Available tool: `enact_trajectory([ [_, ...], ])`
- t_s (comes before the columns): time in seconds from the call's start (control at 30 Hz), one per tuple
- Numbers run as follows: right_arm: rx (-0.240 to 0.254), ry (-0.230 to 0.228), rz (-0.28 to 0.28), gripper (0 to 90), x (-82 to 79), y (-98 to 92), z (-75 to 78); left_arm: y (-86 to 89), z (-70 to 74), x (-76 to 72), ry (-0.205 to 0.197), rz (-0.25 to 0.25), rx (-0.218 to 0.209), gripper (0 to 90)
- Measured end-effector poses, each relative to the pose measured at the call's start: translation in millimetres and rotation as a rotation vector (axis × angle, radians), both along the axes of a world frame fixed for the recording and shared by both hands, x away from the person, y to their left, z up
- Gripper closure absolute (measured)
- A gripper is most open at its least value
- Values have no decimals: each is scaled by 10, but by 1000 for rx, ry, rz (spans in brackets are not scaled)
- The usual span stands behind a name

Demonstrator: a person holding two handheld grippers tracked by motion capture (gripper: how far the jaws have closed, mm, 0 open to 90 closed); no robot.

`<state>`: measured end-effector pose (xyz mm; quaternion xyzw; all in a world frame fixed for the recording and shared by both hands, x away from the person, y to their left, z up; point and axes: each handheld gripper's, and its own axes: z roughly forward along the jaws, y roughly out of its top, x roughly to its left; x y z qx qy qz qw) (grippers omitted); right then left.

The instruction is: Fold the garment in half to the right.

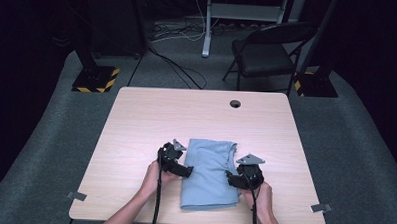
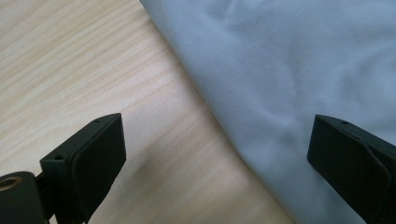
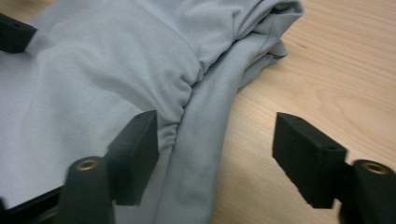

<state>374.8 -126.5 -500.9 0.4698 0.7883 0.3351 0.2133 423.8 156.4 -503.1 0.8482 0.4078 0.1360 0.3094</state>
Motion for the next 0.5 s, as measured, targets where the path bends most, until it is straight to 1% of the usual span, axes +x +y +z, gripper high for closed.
enact_trajectory([
  [0.03, 8, 0, -3, 258, -23, -27, 20, 30, 23, -55, 6, -4, -23, 42],
  [0.1, 26, 10, -8, 227, -74, -85, 38, 71, 41, -194, 6, -20, -37, 40],
  [0.13, 16, 25, -5, 216, -132, -110, 15, 53, -11, -337, 13, -60, 4, 37],
  [0.17, 16, 25, -5, 216, -132, -110, 15, 53, -11, -337, 13, -60, 4, 35],
  [0.2, 2, 38, -2, 213, -157, -107, -13, 41, -58, -392, 20, -71, 21, 35],
  [0.23, -13, 60, 5, 203, -178, -94, -84, 33, -109, -424, 16, -75, 40, 32],
  [0.27, -13, 60, 5, 203, -178, -94, -84, 50, -141, -430, 26, -75, 15, 32],
  [0.3, -19, 73, 8, 200, -181, -81, -113, 68, -140, -423, 30, -72, 16, 27],
  [0.33, -18, 68, 8, 196, -186, -80, -121, 81, -124, -418, 29, -66, 18, 26],
  [0.37, -31, 62, 9, 180, -208, -80, -94, 114, -78, -449, 10, -51, 5, 35],
  [0.4, -31, 62, 9, 180, -208, -80, -94, 114, -78, -449, 10, -51, 5, 36],
  [0.43, -18, 54, 8, 158, -245, -103, -66, 150, -55, -488, 5, -41, -18, 36],
  [0.47, -18, 54, 8, 158, -245, -103, -66, 150, -55, -488, 5, -41, -18, 34],
  [0.5, 0, 45, 3, 116, -274, -142, -52, 164, -54, -501, 5, -34, -30, 31],
])
